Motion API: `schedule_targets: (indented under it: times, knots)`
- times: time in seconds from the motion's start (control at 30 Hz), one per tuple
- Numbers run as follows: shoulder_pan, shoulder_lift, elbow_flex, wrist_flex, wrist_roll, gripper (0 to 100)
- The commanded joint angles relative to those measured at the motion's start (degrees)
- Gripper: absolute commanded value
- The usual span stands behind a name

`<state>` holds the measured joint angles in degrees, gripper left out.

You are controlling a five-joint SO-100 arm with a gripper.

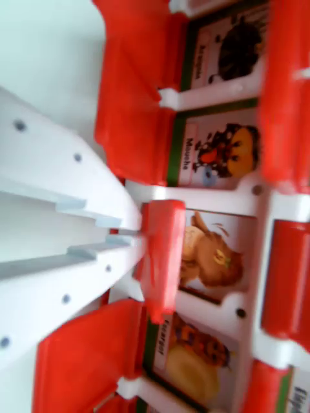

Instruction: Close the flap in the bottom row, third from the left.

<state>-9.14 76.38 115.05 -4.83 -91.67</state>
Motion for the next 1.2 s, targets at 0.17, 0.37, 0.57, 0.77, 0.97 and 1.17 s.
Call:
schedule_targets:
  times: [0.17, 0.37, 0.57, 0.77, 0.97, 1.17]
  knots:
    - [0.70, 0.79, -8.35, 0.88, 0.35, 0]
    - [0.44, -0.44, -11.16, 1.76, 0.44, 0]
    - [0.62, -2.72, -12.66, 1.58, 0.18, 0]
    - [0.88, -5.01, -15.03, 1.76, 0.09, 0]
    - [0.97, -3.34, -15.03, 2.90, 0.09, 0]
    - [1.85, 7.03, -7.91, 5.10, 0.09, 0]
